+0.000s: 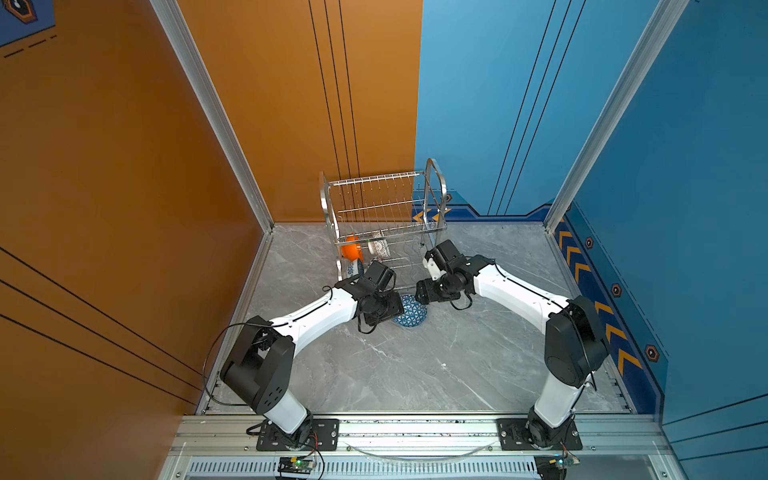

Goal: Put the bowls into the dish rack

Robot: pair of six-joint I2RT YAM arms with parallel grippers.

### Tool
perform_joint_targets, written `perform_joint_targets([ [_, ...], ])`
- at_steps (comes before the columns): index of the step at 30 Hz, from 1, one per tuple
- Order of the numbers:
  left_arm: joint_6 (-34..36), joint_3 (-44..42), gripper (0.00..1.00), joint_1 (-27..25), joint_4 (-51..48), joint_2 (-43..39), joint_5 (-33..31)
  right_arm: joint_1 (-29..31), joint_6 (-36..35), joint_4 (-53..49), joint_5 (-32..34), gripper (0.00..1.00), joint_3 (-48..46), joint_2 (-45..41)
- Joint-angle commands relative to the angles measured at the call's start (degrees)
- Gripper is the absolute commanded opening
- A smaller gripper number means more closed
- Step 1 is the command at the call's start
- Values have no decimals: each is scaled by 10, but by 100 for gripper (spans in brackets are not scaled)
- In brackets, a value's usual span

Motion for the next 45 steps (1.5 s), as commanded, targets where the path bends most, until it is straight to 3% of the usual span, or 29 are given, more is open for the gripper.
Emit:
perform_joint_targets([
  [1,-7,-10,63,6,9,12,8,-5,11,-20,10,97,0,-19],
  [24,-15,-18,31,4,27,68,16,-25,37,-24,7,100,-43,-87],
  [31,-10,2,29,-12,17,93,11,-33,43,-24,8,100,-57,-105],
  [45,10,30,0,-23,-42,80,-17,-54,55,-18,14,100,-104,-150],
])
